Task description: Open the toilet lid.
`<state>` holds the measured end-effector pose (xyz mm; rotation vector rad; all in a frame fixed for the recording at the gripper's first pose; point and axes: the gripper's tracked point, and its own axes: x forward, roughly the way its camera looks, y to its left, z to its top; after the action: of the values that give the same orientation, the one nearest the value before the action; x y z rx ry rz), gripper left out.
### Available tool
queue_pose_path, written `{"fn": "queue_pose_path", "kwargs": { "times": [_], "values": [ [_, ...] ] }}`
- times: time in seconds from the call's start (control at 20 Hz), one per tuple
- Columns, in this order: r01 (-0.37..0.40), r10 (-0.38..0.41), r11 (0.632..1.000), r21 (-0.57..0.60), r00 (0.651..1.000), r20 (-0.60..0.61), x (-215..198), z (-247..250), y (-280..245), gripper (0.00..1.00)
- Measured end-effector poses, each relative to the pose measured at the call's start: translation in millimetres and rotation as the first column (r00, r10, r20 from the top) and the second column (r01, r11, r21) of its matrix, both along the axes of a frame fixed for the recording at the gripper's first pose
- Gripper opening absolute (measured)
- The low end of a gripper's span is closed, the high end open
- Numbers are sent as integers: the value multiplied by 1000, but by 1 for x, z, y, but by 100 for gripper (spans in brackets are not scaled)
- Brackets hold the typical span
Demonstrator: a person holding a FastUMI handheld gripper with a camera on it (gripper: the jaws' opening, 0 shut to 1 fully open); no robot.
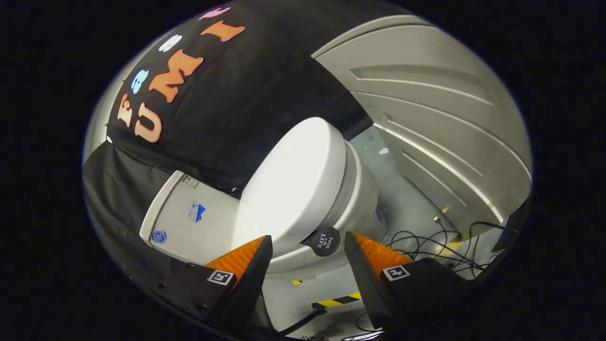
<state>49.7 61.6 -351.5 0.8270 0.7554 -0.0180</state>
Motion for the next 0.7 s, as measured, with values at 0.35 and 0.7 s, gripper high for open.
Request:
{"fn": "queue_pose_path", "kwargs": {
  "times": [0.35,0.7],
  "values": [
    [69,-62,985,156,997,-47,13,-21,9,97],
    [80,-72,977,197,996,-48,24,-32,14,63]
  ]
}}
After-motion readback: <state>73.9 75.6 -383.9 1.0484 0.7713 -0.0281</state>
